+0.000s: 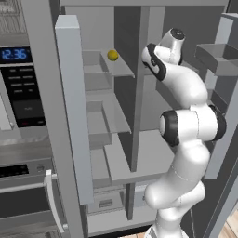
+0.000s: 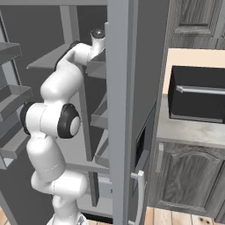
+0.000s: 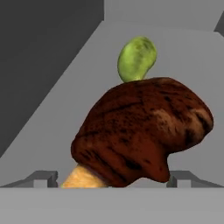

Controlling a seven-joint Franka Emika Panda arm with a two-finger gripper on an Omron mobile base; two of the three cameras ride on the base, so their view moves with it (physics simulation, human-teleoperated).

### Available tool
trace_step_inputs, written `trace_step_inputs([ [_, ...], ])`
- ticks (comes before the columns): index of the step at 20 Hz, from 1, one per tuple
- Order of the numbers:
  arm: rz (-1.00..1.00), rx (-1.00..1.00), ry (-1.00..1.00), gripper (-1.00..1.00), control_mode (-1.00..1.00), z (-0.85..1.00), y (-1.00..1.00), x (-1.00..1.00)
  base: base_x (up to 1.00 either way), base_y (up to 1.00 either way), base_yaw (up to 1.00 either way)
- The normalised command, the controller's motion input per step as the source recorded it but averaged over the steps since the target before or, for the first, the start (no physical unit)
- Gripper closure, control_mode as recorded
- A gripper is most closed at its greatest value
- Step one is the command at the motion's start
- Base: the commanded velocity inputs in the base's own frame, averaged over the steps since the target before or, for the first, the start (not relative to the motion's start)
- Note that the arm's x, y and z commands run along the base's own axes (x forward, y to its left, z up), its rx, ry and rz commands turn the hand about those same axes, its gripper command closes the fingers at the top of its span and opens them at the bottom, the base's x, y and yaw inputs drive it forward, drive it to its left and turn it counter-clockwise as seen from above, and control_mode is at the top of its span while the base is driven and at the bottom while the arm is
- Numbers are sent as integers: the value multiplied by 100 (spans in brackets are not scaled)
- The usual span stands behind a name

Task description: There's a steak in the fridge that needs to be moved to the freezer for freezing. Pick up the steak from the fridge, place it on any shelf in the freezer, and close the fridge and freezer doors when done.

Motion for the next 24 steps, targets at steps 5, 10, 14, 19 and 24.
trace_step_inputs([
  [5,0,-3,0,-100,-100,11,19,-50,0,0,0],
  [10,0,-5,0,-100,-100,14,41,-55,0,0,0],
  [14,0,-3,0,-100,-100,8,50,-74,0,0,0],
  [19,0,-2,0,-100,-100,17,71,-86,0,0,0],
  [24,0,0,0,-100,-100,17,68,-95,0,0,0],
])
